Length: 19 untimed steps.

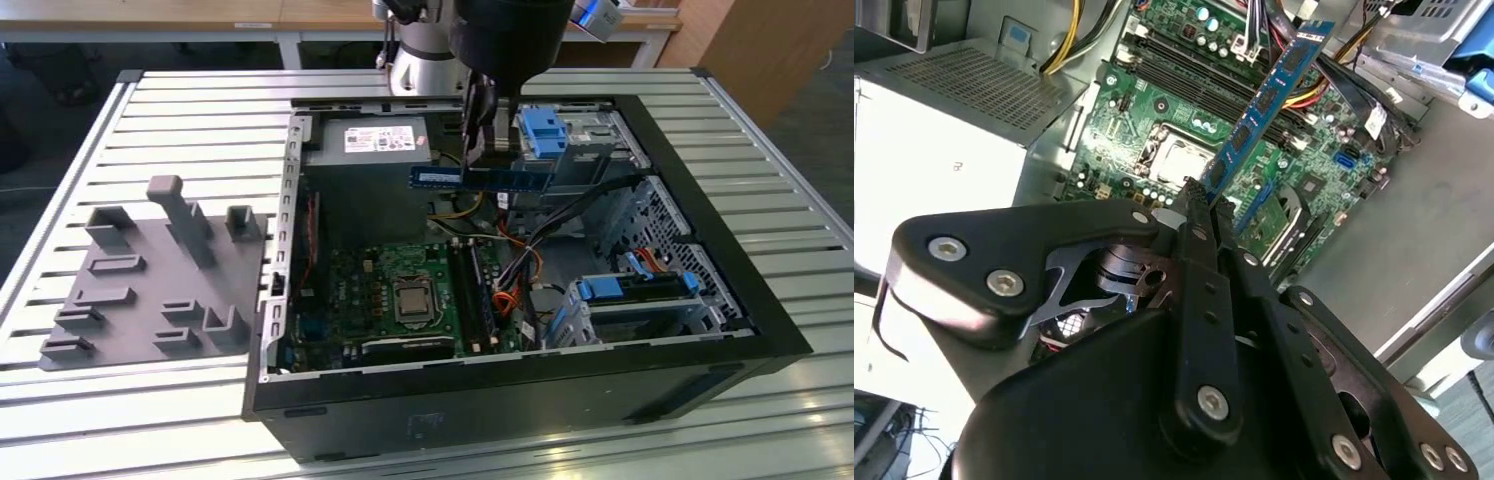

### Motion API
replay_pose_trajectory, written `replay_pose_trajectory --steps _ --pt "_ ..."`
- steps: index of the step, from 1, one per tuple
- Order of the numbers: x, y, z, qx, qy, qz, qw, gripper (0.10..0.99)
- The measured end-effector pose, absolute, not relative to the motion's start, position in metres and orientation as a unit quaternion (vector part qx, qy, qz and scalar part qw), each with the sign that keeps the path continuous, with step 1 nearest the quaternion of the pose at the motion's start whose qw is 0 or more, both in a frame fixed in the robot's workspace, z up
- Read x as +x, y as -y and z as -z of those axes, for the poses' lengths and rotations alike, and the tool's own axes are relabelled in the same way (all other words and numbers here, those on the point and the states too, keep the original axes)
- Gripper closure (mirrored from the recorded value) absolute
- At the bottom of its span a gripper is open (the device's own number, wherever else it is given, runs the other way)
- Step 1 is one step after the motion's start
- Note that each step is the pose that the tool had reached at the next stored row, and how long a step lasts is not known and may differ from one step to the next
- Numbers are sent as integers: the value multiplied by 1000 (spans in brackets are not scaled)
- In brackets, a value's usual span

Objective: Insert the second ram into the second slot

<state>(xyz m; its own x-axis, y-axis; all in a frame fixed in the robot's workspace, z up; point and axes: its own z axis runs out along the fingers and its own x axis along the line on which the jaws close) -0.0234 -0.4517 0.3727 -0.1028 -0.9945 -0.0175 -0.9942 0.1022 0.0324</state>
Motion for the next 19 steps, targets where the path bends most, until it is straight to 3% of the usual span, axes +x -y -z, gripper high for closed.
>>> replay_pose_trajectory --steps 19 --pt "-23 452 -373 629 777 18 4 949"
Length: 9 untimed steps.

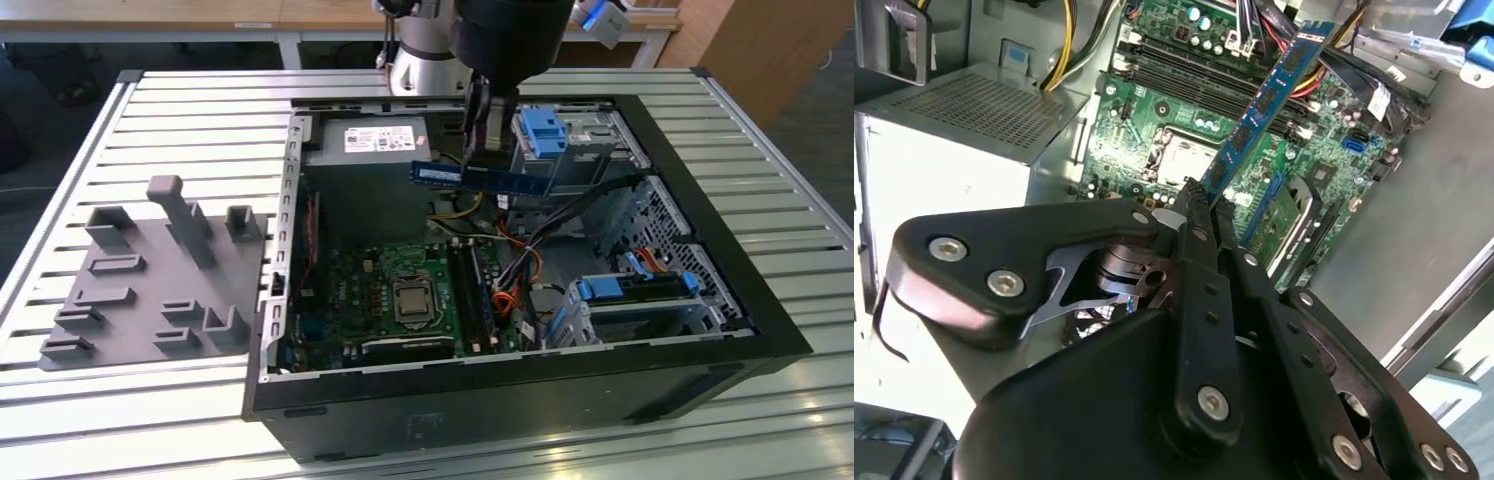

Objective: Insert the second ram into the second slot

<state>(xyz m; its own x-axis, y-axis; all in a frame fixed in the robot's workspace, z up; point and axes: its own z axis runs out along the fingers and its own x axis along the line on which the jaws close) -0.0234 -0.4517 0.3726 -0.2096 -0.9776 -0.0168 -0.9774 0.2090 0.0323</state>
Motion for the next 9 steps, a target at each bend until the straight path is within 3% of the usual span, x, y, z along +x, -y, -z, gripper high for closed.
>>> replay_pose_trajectory --steps 9 --pt "-23 452 -373 604 797 18 3 949"
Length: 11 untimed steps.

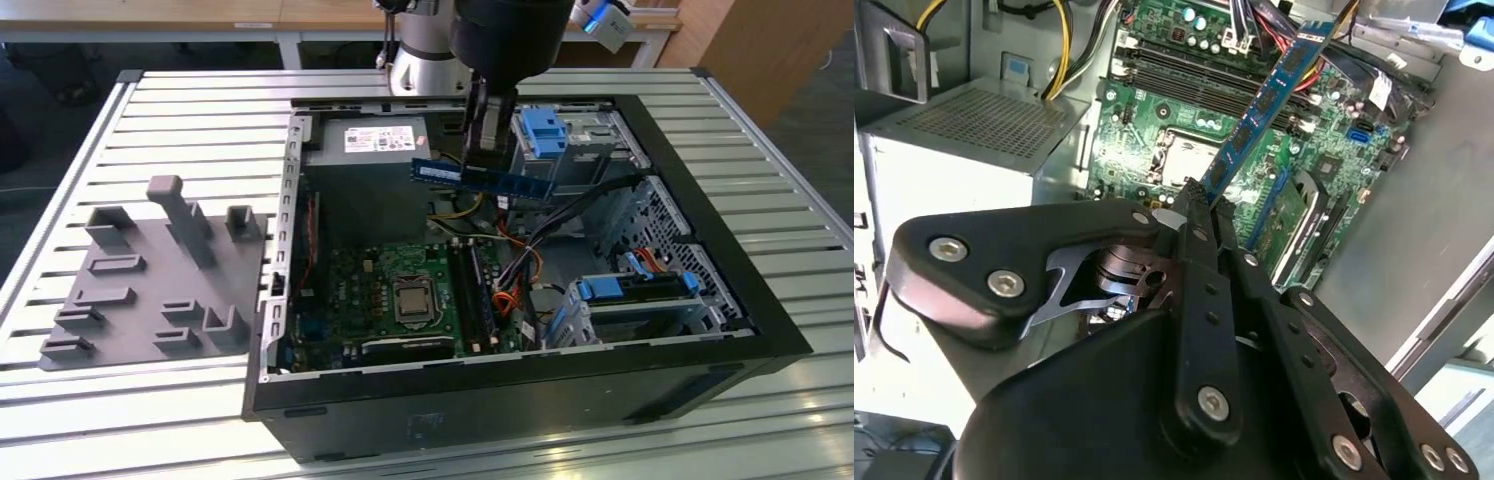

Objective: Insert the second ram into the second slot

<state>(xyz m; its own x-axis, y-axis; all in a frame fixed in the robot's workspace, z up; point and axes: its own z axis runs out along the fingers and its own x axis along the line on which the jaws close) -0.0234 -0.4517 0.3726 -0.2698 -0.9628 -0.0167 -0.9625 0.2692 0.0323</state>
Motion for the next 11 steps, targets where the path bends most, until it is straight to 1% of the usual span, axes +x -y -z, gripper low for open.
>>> replay_pose_trajectory --steps 11 --pt "-23 452 -373 570 822 18 2 949"
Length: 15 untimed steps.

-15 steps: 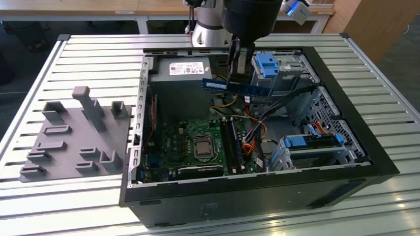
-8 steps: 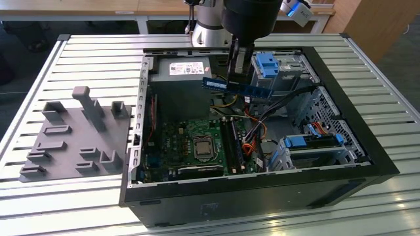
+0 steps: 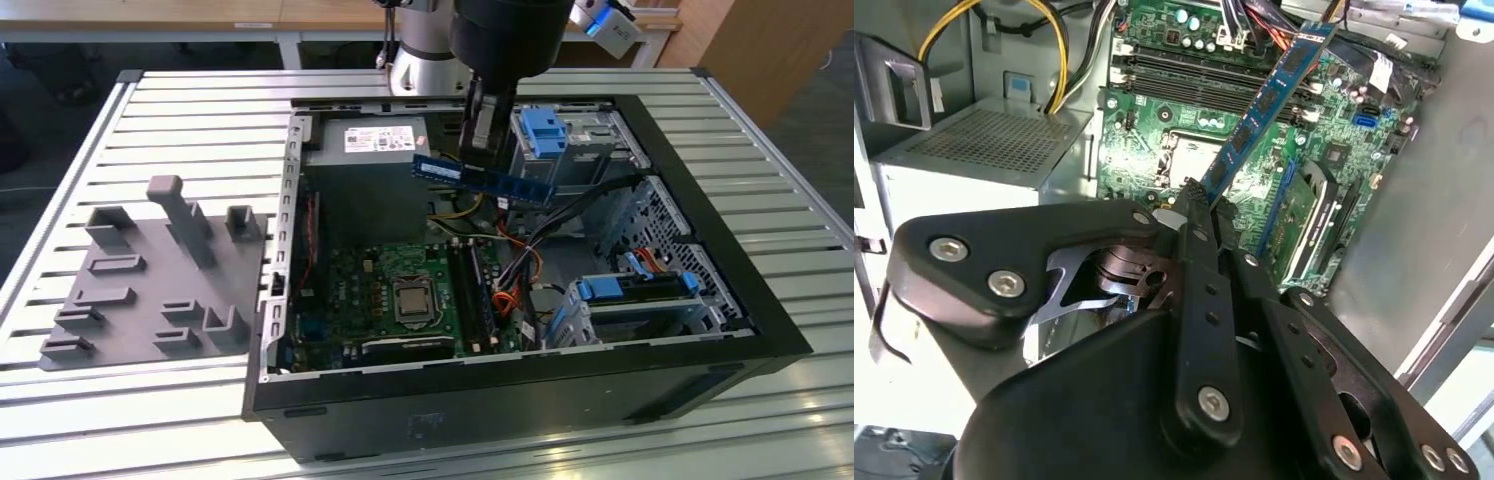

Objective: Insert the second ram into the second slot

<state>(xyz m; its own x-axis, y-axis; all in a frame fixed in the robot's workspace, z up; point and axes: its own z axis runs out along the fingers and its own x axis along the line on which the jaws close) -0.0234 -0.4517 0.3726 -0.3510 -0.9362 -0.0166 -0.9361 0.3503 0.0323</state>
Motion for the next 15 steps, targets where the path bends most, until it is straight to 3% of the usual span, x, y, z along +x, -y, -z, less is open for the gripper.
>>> replay_pose_trajectory --steps 15 --pt "-23 452 -373 521 853 18 1 949"
